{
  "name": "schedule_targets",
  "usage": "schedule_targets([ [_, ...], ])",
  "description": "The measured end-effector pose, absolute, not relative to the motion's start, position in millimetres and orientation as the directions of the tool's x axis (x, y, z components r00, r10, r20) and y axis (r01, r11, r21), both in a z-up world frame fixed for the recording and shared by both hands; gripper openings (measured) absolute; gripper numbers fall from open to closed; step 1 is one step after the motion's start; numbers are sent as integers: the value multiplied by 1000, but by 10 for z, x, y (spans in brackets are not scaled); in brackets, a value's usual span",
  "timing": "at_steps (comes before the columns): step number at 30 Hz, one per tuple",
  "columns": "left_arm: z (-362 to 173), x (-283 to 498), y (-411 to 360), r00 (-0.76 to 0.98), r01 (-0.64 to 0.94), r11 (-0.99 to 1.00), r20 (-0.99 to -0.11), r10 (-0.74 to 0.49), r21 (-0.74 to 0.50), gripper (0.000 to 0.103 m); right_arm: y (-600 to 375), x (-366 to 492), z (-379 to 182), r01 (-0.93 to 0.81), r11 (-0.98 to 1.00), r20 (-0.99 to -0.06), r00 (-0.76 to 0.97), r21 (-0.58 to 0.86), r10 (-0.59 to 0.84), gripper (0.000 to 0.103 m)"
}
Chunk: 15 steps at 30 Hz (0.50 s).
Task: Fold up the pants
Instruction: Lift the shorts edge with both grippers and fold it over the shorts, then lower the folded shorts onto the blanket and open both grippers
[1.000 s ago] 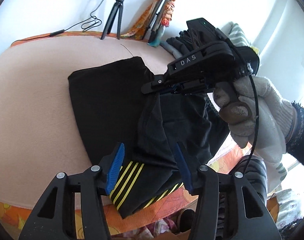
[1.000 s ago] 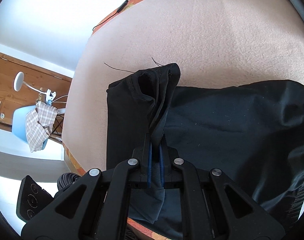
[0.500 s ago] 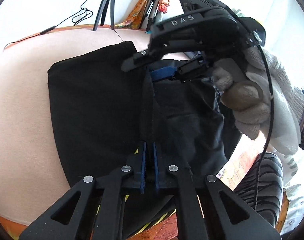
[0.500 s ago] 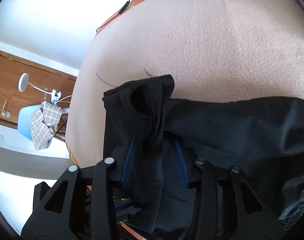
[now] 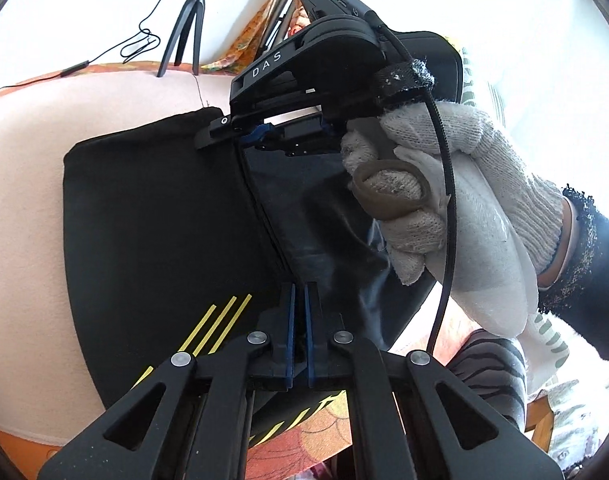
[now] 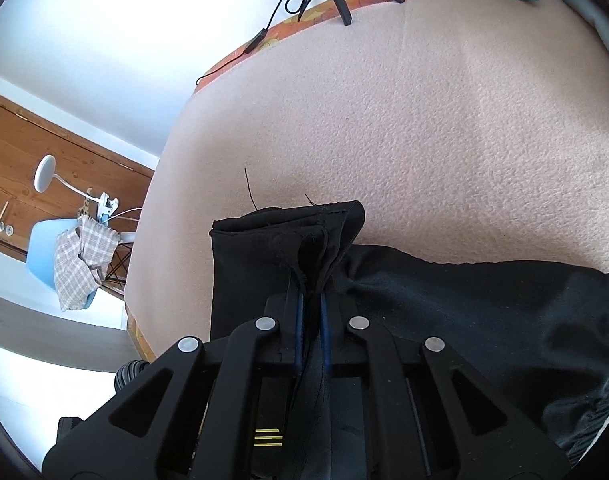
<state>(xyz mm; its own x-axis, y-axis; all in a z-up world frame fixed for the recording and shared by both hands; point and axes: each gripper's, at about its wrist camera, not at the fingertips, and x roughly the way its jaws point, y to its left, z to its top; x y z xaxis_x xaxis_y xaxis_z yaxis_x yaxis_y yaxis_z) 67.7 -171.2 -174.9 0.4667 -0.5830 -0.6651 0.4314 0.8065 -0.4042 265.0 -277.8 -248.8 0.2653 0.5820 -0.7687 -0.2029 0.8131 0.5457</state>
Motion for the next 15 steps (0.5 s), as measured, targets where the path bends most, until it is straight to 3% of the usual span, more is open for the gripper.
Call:
schedule_targets([
  [15,-1470,714,-2353,374,568,684,-597,-710,-458,1,-3527,2538,-2073,-216,860,-792,335,463,510,7],
])
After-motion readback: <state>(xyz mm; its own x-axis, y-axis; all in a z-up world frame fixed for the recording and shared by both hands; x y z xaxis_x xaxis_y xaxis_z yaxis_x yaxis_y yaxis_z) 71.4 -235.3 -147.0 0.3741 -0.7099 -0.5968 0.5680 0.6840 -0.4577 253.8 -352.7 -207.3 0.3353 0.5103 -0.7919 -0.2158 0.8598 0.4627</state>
